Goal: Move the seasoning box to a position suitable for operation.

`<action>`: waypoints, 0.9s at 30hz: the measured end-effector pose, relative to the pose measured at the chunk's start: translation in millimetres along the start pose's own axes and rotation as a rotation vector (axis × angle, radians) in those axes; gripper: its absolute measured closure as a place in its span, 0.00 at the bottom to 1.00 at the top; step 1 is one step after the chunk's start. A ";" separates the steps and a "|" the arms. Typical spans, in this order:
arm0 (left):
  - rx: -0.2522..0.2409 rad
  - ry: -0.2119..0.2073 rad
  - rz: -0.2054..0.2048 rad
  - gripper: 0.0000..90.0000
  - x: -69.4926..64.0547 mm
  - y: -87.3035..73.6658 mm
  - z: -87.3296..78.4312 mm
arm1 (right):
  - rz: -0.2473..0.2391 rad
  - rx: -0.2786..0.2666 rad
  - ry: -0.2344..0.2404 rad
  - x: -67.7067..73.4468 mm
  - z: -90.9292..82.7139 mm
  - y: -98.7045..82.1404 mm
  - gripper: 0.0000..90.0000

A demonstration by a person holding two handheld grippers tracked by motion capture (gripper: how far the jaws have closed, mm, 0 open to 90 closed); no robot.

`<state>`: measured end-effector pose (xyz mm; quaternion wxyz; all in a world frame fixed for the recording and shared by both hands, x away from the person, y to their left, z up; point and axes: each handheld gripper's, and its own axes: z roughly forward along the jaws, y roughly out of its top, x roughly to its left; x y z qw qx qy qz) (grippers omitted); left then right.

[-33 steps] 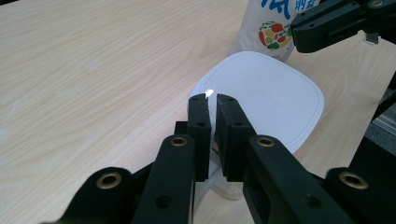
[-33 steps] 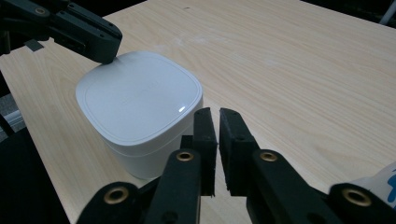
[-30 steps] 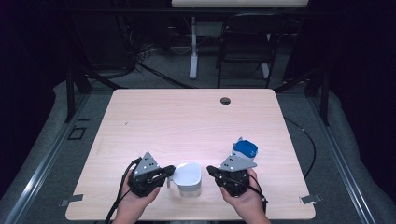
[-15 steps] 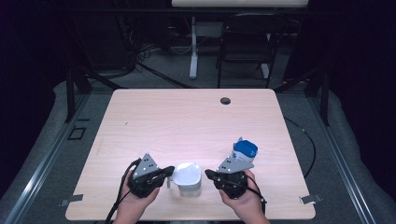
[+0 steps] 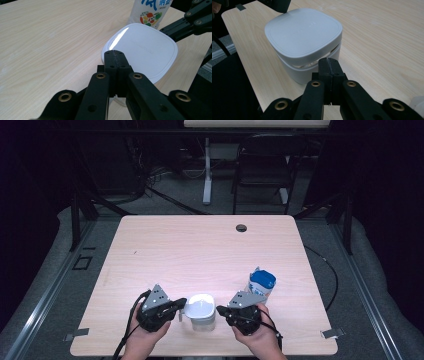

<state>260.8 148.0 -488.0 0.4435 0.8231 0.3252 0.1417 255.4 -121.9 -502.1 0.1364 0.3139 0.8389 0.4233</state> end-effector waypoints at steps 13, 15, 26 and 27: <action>-0.001 0.002 -0.003 1.00 -0.6 0.0 0.4 | -0.004 0.006 0.012 2.4 2.0 -1.0 1.00; -0.002 0.003 -0.002 0.98 -0.8 0.2 0.6 | -0.003 0.007 0.012 2.3 1.9 -1.1 1.00; -0.013 0.020 -0.026 0.90 1.8 -1.8 -7.7 | -0.004 0.002 0.014 2.8 1.6 -0.6 1.00; -0.017 0.020 -0.030 0.90 2.6 -2.2 -8.8 | -0.007 0.006 0.012 3.1 1.4 -0.4 1.00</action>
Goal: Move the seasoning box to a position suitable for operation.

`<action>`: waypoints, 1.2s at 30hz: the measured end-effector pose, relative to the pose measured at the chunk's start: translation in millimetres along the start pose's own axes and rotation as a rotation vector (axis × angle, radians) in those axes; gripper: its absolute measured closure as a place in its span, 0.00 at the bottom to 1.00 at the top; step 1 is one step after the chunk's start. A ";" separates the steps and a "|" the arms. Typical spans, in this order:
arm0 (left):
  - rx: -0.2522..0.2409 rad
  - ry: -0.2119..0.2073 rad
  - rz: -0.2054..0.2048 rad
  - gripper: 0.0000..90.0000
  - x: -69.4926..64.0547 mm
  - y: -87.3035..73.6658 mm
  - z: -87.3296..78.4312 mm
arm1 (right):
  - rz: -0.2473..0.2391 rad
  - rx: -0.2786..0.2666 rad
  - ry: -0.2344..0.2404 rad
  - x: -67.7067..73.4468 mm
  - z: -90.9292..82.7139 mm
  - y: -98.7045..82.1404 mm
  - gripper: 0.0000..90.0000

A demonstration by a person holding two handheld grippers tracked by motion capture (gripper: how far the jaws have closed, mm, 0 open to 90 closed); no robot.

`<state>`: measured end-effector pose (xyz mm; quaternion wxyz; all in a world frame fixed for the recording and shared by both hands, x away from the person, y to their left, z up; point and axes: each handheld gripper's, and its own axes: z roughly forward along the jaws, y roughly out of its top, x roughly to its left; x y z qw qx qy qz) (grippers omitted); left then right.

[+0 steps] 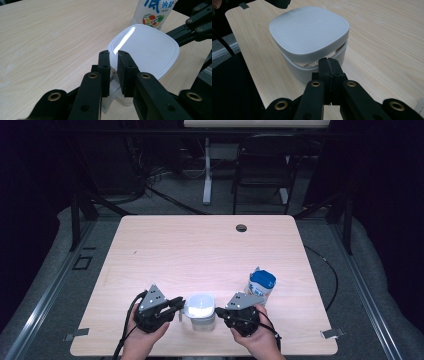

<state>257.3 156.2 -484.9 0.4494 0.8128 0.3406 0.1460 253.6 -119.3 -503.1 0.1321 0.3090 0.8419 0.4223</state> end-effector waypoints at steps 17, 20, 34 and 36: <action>-0.015 0.017 -0.047 0.84 8.2 -10.0 -14.4 | 0.003 -0.023 -0.011 4.7 -1.4 4.5 1.00; -0.013 0.017 -0.050 0.84 8.4 -11.2 -15.7 | 0.006 -0.024 -0.006 5.4 -1.9 5.3 1.00; -0.003 0.014 -0.047 0.83 4.8 -14.6 -17.0 | 0.008 -0.030 0.007 9.3 -4.3 10.1 1.00; -0.003 0.013 -0.050 0.83 4.6 -14.9 -17.3 | 0.008 -0.031 0.009 9.5 -4.8 10.6 1.00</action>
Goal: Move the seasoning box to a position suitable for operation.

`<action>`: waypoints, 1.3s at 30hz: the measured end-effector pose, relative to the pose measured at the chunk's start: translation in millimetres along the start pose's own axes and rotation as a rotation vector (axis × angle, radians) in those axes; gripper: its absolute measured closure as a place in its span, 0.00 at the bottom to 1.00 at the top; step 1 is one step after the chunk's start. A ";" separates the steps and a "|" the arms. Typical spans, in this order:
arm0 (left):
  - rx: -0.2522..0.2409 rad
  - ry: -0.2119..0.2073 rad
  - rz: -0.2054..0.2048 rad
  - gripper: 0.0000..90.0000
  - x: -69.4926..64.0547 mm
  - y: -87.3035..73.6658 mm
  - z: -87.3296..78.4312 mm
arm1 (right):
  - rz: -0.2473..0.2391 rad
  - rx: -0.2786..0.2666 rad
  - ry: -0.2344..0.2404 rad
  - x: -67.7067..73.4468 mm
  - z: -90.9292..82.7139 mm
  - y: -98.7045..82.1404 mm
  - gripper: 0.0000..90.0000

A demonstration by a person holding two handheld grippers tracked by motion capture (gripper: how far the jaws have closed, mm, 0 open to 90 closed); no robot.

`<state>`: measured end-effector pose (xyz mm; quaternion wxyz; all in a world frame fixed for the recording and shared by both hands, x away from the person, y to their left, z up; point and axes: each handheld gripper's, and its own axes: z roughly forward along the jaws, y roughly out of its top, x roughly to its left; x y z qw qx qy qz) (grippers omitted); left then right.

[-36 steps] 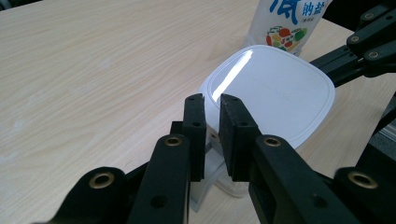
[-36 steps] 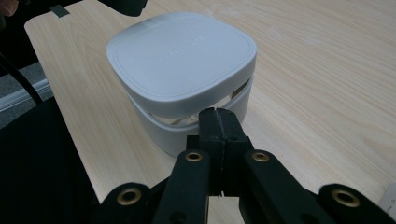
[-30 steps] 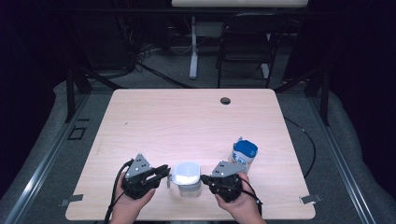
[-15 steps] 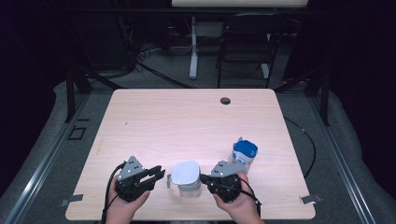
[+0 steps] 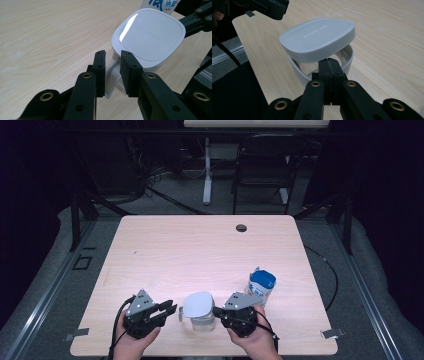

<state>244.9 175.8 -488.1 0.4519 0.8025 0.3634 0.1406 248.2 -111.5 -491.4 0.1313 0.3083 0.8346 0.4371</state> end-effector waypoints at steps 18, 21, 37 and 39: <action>-0.015 0.006 0.012 0.78 -5.3 1.7 -4.9 | -0.012 -0.015 0.014 7.1 -1.8 4.6 1.00; -0.016 0.011 0.005 0.78 -3.5 0.3 -5.2 | -0.016 -0.014 0.014 8.1 -2.2 5.8 1.00; -0.019 0.014 0.002 0.70 -3.6 -2.6 -7.8 | -0.014 -0.040 0.027 12.8 -3.0 12.3 1.00; -0.022 0.009 0.006 0.70 -5.6 -3.0 -7.7 | -0.017 -0.042 0.031 13.9 -3.3 13.7 1.00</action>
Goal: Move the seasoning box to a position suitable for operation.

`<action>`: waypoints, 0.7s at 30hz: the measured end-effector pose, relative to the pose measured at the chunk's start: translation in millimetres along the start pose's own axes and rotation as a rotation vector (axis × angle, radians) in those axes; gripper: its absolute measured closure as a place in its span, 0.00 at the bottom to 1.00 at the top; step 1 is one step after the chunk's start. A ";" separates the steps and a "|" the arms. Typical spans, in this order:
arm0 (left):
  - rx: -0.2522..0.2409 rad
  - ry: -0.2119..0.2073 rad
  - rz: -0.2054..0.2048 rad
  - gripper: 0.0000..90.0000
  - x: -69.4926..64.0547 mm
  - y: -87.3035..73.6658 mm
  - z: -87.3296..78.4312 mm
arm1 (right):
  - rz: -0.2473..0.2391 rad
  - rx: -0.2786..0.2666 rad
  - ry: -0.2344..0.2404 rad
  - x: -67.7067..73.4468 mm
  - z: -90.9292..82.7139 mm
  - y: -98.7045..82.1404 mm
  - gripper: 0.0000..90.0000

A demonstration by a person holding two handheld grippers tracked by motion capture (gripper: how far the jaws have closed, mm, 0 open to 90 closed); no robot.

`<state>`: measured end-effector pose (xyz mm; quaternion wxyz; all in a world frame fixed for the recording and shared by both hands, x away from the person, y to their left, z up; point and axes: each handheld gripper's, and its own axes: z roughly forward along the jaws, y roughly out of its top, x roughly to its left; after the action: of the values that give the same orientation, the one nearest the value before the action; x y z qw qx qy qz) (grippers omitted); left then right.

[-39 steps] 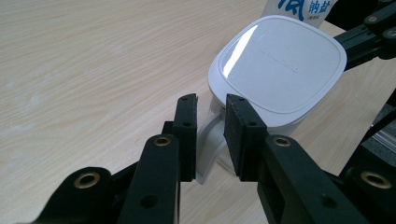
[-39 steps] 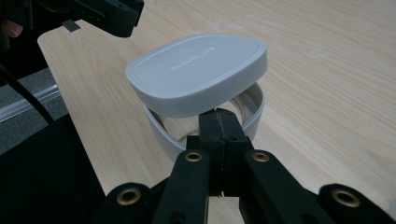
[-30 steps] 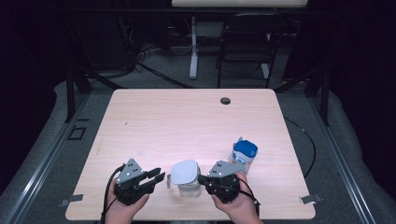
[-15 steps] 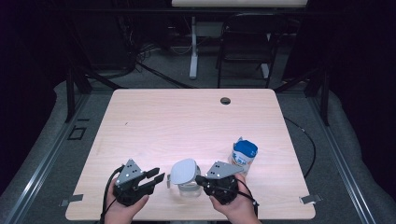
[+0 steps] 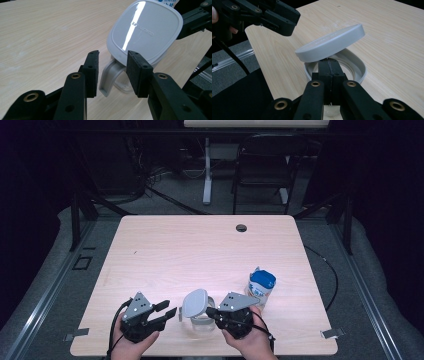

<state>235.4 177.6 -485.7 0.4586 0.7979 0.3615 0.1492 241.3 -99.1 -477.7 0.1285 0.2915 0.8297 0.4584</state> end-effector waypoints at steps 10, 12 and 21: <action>-0.003 0.018 -0.013 0.71 2.7 -2.4 -4.7 | -0.013 -0.016 0.013 6.3 2.0 5.8 1.00; -0.004 0.020 -0.017 0.71 4.1 -3.4 -5.3 | -0.017 -0.012 0.016 6.8 2.3 6.9 1.00; -0.012 0.024 -0.026 0.71 6.8 -4.1 -9.2 | -0.009 -0.003 0.023 8.5 5.8 7.6 1.00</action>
<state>233.1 189.4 -484.9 0.4610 0.7884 0.3766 0.1550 240.1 -86.9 -474.1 0.1215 0.2823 0.8317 0.4624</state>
